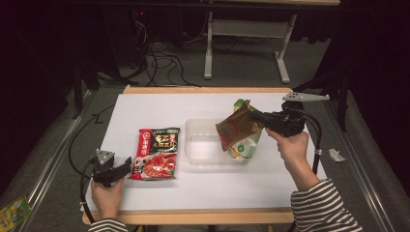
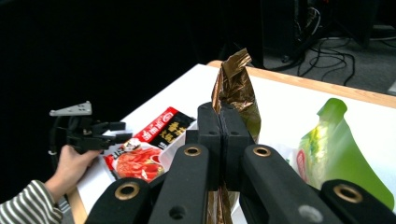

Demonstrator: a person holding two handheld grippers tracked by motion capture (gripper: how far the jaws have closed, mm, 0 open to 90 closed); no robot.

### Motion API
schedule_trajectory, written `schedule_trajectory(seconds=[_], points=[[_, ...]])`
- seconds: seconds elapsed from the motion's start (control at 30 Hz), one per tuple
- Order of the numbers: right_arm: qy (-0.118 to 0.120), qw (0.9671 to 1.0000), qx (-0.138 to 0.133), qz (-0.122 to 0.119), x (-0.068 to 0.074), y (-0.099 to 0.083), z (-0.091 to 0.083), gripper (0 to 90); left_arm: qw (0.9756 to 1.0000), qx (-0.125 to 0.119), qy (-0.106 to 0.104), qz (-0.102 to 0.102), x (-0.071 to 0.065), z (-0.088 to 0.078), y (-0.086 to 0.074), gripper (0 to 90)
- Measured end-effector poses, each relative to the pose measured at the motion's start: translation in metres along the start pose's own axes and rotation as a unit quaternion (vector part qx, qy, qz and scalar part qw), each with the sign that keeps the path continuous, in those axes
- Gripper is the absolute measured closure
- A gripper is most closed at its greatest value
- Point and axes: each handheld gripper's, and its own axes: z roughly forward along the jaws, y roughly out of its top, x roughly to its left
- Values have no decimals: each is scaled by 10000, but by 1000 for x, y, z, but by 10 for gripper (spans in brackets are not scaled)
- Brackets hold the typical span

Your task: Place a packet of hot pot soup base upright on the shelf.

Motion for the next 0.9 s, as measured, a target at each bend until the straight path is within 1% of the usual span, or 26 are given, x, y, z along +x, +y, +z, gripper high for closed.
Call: schedule_trajectory(seconds=[0.17, 0.23, 0.33, 0.43, 0.63, 0.7, 0.77, 0.9], points=[[-224, 9995, 173, 107, -6, -5, 8, 900, 10000, 5, -3, -2, 0, 0, 0, 339], [-281, 9993, 185, 131, -7, -5, 9, 900, 10000, 13, 1, -3, 0, 0, 0, 339], [-450, 9986, 261, 54, -5, -4, 13, 900, 10000, 12, 10, -13, 0, 0, 0, 339], [-550, 9977, 389, -7, -5, -6, 19, 900, 10000, 5, 18, -17, 0, 0, 0, 339], [-642, 9973, 355, 37, -6, -6, 23, 900, 10000, 13, 7, -7, 0, 0, 0, 339], [-667, 9971, 378, 16, -5, -6, 25, 900, 10000, 12, 10, -5, 0, 0, 0, 339], [-732, 9965, 402, -60, -4, -6, 27, 900, 10000, 9, 12, -1, 0, 0, 0, 339], [-725, 9966, 399, -48, -4, -6, 30, 900, 10000, 11, 15, -9, 0, 0, 0, 339]])
